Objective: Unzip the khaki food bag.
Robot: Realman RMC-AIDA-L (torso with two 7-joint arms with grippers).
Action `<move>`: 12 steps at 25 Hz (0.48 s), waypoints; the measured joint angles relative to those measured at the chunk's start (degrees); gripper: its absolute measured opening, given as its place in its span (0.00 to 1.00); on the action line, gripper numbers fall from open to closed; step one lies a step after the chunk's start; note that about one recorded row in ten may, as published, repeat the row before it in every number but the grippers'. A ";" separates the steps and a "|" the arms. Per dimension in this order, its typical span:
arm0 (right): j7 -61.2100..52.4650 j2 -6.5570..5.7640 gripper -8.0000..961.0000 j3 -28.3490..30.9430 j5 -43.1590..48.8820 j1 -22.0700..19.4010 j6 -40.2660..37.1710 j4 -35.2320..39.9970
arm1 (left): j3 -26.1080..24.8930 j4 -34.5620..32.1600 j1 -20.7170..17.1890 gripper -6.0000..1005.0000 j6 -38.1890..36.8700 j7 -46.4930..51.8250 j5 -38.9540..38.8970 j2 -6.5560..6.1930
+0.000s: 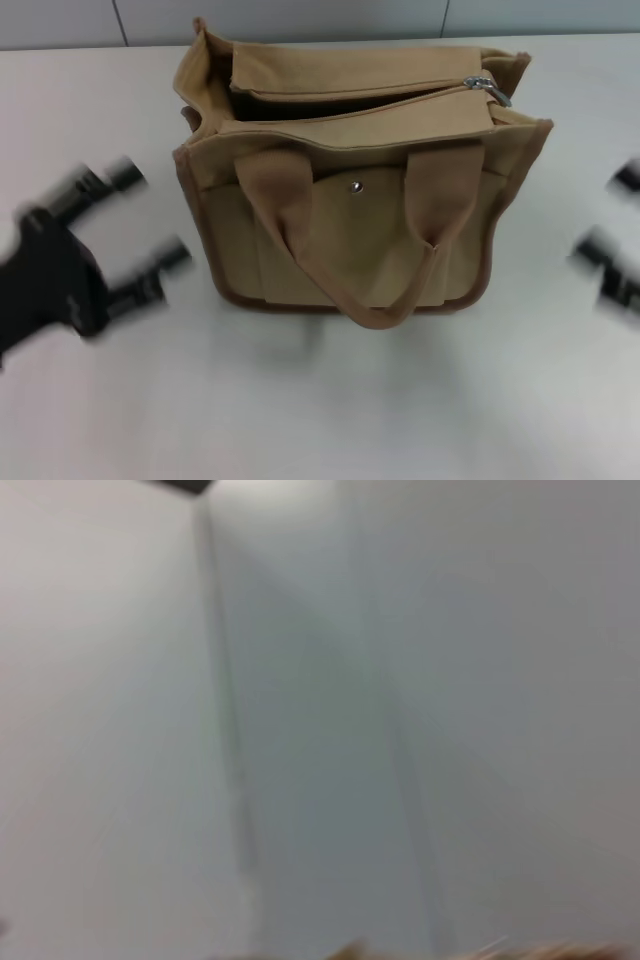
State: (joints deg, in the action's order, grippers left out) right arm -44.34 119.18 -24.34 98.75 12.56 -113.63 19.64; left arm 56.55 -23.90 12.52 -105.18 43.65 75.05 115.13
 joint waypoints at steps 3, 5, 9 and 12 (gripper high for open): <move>0.03 0.02 0.85 -1.94 7.85 0.11 -1.65 0.82 | 0.03 -0.36 1.37 0.71 -0.48 2.99 8.51 0.05; 0.09 0.17 0.88 -2.35 11.38 0.79 -1.02 0.38 | 0.04 -0.48 2.55 0.77 -0.21 3.62 12.42 0.60; 0.13 0.24 0.88 -2.60 14.09 2.40 1.24 -1.43 | -0.15 -0.51 4.47 0.83 0.35 4.24 16.72 1.82; 0.14 0.21 0.88 -2.63 14.19 2.70 1.60 -1.47 | -0.25 -0.48 4.78 0.83 0.80 4.28 16.99 2.05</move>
State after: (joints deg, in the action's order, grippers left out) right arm -44.21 119.39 -26.97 112.94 15.26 -112.04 18.17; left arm 56.29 -24.39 17.30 -104.38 47.93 92.04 117.17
